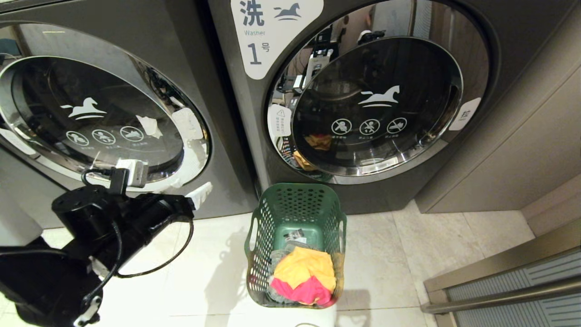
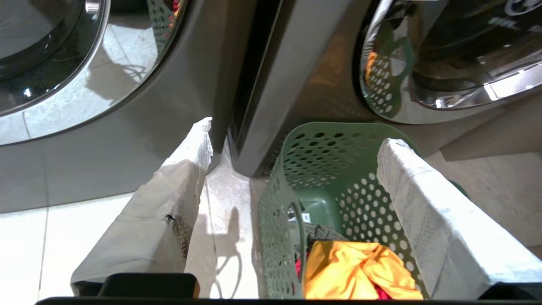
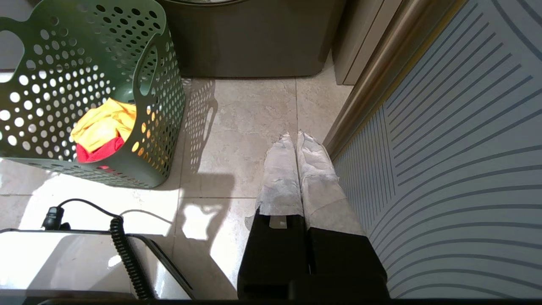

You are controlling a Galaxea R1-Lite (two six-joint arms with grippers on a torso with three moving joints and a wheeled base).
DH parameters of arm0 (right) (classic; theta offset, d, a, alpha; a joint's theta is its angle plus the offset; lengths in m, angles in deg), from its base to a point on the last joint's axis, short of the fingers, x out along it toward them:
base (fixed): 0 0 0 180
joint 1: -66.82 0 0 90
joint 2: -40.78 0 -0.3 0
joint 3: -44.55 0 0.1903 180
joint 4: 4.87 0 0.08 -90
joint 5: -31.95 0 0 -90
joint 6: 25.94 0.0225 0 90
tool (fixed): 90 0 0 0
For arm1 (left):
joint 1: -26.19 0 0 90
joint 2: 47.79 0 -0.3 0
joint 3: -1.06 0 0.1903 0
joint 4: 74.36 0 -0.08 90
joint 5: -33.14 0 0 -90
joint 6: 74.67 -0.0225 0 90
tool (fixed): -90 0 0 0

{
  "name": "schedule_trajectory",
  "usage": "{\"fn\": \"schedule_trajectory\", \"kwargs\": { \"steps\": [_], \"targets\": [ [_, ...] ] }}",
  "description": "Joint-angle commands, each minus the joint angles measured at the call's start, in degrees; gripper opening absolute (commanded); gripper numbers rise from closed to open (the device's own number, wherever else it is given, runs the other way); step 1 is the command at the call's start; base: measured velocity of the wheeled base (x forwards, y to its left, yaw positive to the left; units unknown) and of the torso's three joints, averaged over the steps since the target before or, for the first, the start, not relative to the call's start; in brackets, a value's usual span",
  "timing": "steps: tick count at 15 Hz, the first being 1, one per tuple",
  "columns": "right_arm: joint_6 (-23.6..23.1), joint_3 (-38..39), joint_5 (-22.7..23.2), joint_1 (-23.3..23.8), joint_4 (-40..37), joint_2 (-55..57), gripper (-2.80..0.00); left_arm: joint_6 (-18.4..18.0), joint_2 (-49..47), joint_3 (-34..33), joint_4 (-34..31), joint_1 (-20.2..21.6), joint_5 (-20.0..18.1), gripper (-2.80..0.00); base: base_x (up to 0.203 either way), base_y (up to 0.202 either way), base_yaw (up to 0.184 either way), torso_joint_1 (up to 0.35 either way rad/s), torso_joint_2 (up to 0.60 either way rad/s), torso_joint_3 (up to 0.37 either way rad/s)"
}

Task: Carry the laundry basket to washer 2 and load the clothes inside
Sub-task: Open the lid of the washing machine

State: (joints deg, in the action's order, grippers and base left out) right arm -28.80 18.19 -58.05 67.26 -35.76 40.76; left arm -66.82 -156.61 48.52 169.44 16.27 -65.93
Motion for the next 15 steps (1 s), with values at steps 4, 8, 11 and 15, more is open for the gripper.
{"fn": "schedule_trajectory", "kwargs": {
  "steps": [4, 8, 11, 15],
  "targets": [
    [0.0, 0.0, 0.0, 0.0, 0.0, 0.0, -2.80, 0.1, 6.3, -5.2, 0.5, -0.6, -0.1, 0.00, 0.000, 0.000, 0.000, 0.000, 0.00, 0.000],
    [0.0, 0.0, 0.0, 0.0, 0.0, 0.0, -2.80, 0.1, 6.2, -3.8, 0.5, -0.6, -0.9, 0.00, 0.000, 0.000, 0.000, 0.000, 0.00, 0.000],
    [0.0, 0.0, 0.0, 0.0, 0.0, 0.0, -2.80, -0.1, 4.9, -2.0, 0.5, -0.6, -1.1, 0.00, 0.000, 0.000, 0.000, 0.000, 0.00, 0.000],
    [0.0, 0.0, 0.0, 0.0, 0.0, 0.0, -2.80, -0.2, 2.0, 2.2, 0.5, 1.8, -0.3, 0.00, 0.000, 0.000, 0.000, 0.000, 0.00, 0.000]
  ]
}}
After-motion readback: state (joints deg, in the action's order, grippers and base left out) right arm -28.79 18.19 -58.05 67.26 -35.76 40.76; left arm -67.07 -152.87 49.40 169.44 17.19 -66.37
